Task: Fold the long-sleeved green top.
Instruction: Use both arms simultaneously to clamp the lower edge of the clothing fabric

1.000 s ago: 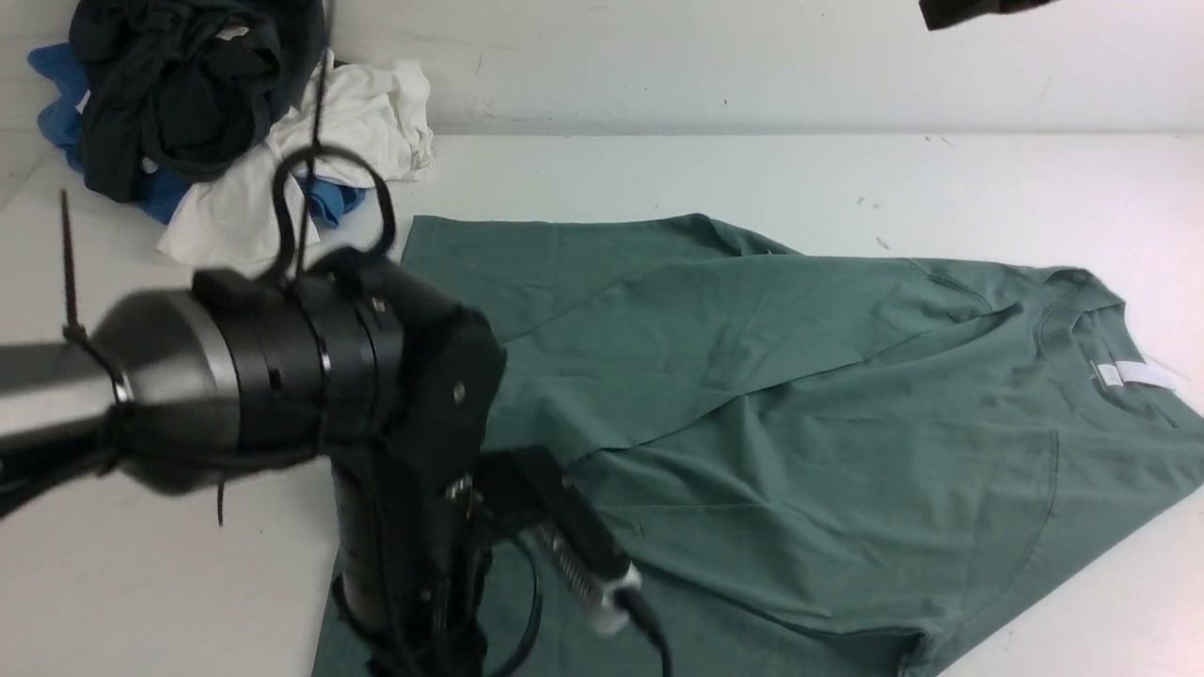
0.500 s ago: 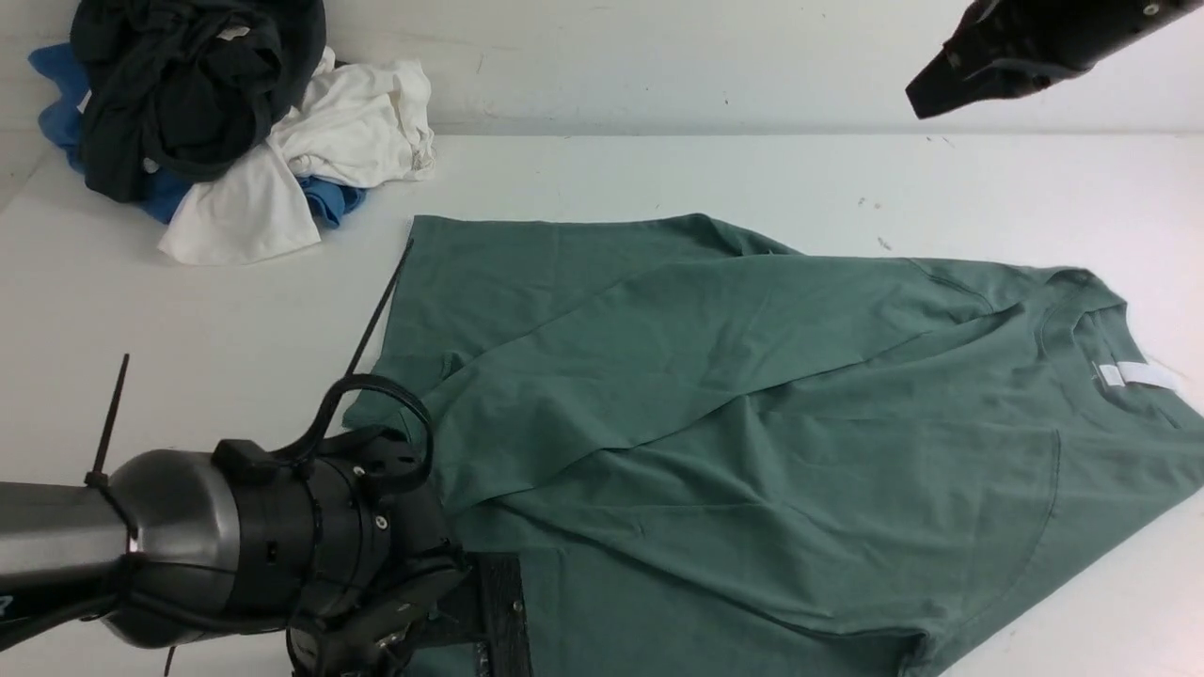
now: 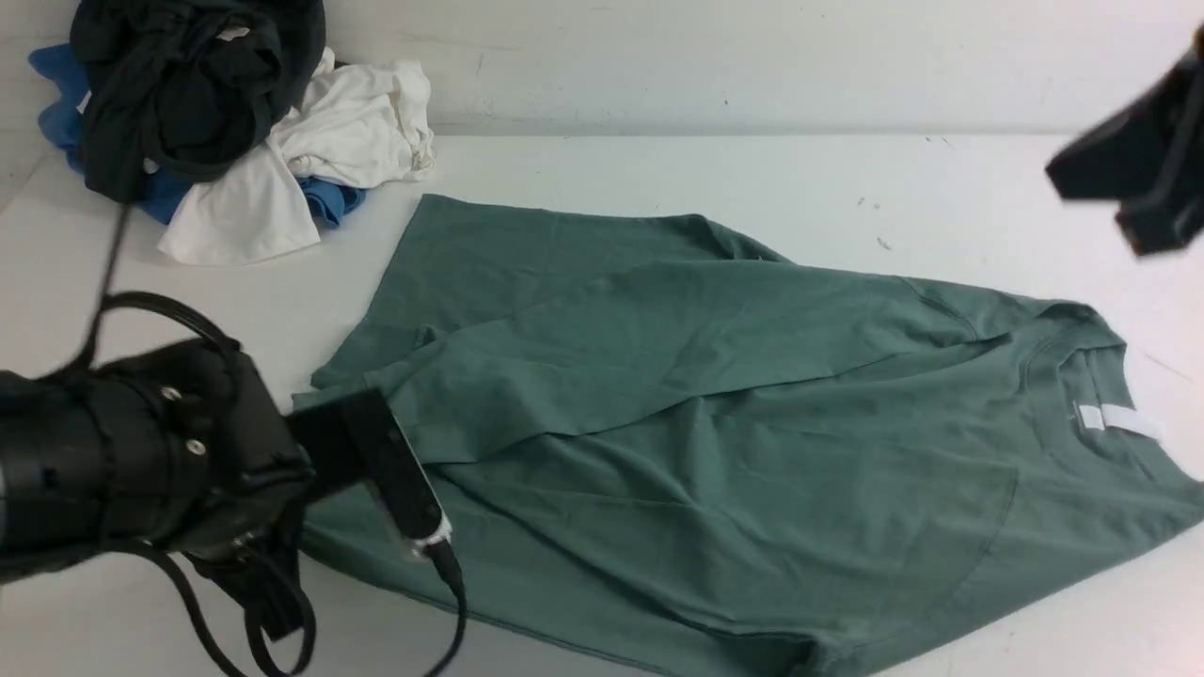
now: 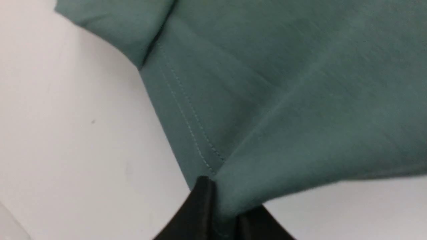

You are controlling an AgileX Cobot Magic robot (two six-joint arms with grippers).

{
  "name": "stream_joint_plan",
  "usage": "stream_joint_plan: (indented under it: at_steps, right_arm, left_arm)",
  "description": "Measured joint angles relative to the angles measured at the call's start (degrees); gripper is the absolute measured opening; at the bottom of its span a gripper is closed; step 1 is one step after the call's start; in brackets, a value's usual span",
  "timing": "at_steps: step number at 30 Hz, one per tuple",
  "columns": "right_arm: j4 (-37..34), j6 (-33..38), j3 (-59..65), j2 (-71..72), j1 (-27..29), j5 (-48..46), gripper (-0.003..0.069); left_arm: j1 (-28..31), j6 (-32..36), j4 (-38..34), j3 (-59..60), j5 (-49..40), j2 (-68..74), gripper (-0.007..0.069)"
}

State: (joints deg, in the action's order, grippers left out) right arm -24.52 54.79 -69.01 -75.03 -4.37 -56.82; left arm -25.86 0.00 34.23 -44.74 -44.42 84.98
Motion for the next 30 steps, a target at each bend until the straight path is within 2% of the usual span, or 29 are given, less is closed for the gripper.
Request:
stream_joint_plan:
  at_steps: [3,6,10,12,13,14,17,22,24,27,28,30]
  right_arm:
    - [0.2,2.6,9.2,-0.3,0.0,2.6,0.0010]
    - [0.9,3.5,16.8,-1.1,0.0,4.6,0.0076]
    - [2.4,4.5,21.9,-2.4,0.0,8.7,0.0251]
    - [4.4,6.2,23.3,-3.7,0.0,10.4,0.0374]
    - [4.6,6.4,23.3,-3.7,0.0,10.4,0.0374]
    - [6.6,7.5,24.0,-5.0,-0.5,10.9,0.0444]
    - [9.7,8.1,24.5,-7.3,-2.6,11.4,0.0487]
    - [17.7,8.4,24.6,-13.8,-7.6,13.1,0.0456]
    - [22.2,7.5,24.6,-16.3,-8.4,14.4,0.0405]
    - [25.2,4.7,24.6,-17.5,-8.6,16.6,0.0287]
    - [25.2,4.6,24.6,-17.5,-8.6,16.7,0.0276]
    - [25.6,2.8,24.6,-17.5,-8.6,18.6,0.0140]
  left_arm:
    - [4.7,0.0,-2.6,-1.0,0.5,-1.5,0.0024]
    - [8.3,0.0,-4.6,-2.2,0.7,-1.9,0.0024]
    - [11.2,0.0,-6.0,-3.5,0.8,-2.0,0.0024]
    - [12.1,0.0,-7.3,-4.1,0.8,-2.0,0.0024]
    - [12.2,0.0,-7.4,-4.1,0.8,-2.0,0.0024]
    - [12.4,0.0,-8.1,-4.3,0.8,-2.0,0.0024]
    - [12.5,0.0,-8.8,-4.4,0.8,-2.0,0.0024]
    - [12.5,0.0,-9.9,-4.4,0.8,-2.0,0.0024]
    - [12.5,0.0,-10.4,-4.4,0.8,-2.0,0.0024]
    - [12.6,0.0,-11.8,-4.4,0.6,-2.1,0.0024]
    - [12.6,0.0,-11.9,-4.4,0.6,-2.1,0.0024]
    - [12.6,0.0,-13.6,-4.4,0.5,-2.6,0.0024]
